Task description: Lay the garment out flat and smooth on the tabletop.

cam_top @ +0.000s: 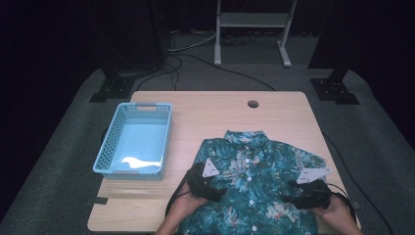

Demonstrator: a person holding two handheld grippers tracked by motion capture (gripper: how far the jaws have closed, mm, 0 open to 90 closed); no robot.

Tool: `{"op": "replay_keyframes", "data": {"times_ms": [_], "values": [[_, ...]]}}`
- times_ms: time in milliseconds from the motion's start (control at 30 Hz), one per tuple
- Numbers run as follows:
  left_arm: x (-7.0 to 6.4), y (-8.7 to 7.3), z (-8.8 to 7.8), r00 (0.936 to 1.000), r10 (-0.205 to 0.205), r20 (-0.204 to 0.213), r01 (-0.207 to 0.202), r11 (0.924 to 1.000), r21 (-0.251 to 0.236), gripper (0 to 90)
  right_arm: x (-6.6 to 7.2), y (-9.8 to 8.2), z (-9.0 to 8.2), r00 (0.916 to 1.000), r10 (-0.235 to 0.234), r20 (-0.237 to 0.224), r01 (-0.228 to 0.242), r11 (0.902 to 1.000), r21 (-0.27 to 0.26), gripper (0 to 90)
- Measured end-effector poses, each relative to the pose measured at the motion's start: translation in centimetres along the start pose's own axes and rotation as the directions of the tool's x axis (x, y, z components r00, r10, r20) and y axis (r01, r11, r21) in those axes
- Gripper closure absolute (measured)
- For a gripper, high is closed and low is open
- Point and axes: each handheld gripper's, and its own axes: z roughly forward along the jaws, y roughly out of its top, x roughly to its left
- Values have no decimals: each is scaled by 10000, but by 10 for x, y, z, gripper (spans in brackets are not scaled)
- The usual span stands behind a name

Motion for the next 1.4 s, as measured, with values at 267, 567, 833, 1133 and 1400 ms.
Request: {"op": "replay_keyframes", "data": {"times_ms": [267, 567, 833, 1133, 1400], "values": [[-1, 10, 3, 10000, 52, 15, -53, 10000, 57, 130, 0, -9, 1, 9999, 114, -64, -117, 9987, -496, 394], [15, 34, 12, 9981, 621, -48, -618, 9969, 487, 246, -2, -20, -6, 9989, -277, -386, 248, 9970, -730, 394], [20, 60, 27, 9897, 1375, 403, -1416, 9814, 1293, 421, -5, -31, -13, 9980, -409, -488, 369, 9962, -785, 396], [22, 59, 35, 9851, 1205, 1231, -1357, 9829, 1244, 631, -5, -39, -18, 9986, -305, -427, 266, 9957, -893, 396], [23, 61, 28, 9893, 1356, 545, -1433, 9732, 1801, 874, -4, -40, -19, 9990, -233, -375, 195, 9951, -974, 397]]}}
